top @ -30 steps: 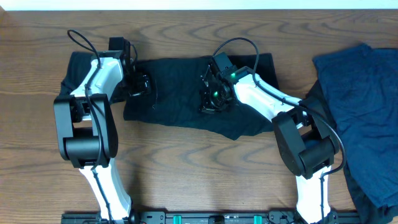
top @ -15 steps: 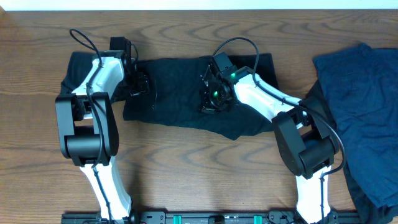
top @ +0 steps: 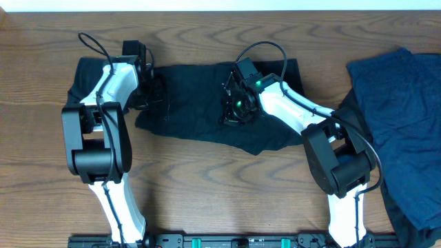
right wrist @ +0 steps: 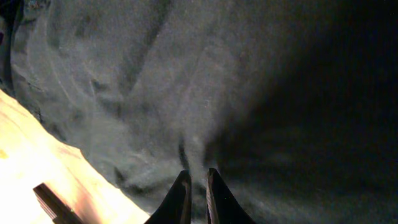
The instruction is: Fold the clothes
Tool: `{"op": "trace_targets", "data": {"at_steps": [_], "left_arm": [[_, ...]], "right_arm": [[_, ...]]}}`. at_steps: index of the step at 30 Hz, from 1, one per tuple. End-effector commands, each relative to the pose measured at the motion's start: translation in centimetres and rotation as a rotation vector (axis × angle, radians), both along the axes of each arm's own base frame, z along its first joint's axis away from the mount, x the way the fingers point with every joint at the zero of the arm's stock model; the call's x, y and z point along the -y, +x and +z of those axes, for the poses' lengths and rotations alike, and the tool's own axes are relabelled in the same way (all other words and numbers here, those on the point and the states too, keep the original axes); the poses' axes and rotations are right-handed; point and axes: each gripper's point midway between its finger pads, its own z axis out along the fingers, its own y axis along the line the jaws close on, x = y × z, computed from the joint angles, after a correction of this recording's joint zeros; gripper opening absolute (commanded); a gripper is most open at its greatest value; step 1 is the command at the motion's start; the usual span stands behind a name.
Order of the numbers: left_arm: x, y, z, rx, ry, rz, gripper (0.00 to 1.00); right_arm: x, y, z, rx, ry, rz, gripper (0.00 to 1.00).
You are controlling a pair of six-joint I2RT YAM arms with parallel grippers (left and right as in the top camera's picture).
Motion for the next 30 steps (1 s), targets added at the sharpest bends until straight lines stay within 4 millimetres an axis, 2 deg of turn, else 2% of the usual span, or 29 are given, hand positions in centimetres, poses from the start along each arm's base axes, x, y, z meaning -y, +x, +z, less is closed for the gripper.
{"op": "trace_targets", "data": {"at_steps": [1, 6, 10, 16, 19, 24, 30], "left_arm": [[-0.6, -2.5, -3.9, -0.124, 0.021, 0.005, 0.06], [-0.6, -2.2, -3.5, -0.112, 0.021, 0.005, 0.06], [-1.1, -1.2, -1.8, -0.078, 0.051, 0.007, 0.06], [-1.6, 0.6, 3.9, 0.026, 0.077, 0.013, 0.06], [-1.4, 1.1, 6.4, 0.087, 0.078, 0.010, 0.06], [-0.9, 1.4, 9.7, 0.167, 0.079, 0.001, 0.06], [0.4, 1.9, 13.5, 0.266, 0.077, -0.024, 0.06]], "right_arm": [[0.0, -0.4, -0.7, -0.006, -0.007, 0.017, 0.09], [0.0, -0.4, -0.6, -0.005, -0.007, 0.016, 0.06], [-0.1, -0.1, -0.2, 0.001, 0.004, 0.014, 0.02], [0.0, 1.9, 2.0, 0.039, 0.056, -0.009, 0.05], [0.3, 2.5, 2.4, 0.036, 0.074, -0.020, 0.06], [0.9, 1.9, 2.1, 0.004, 0.057, -0.027, 0.07], [-0.2, 0.1, 1.5, -0.036, 0.039, -0.009, 0.07]]}}
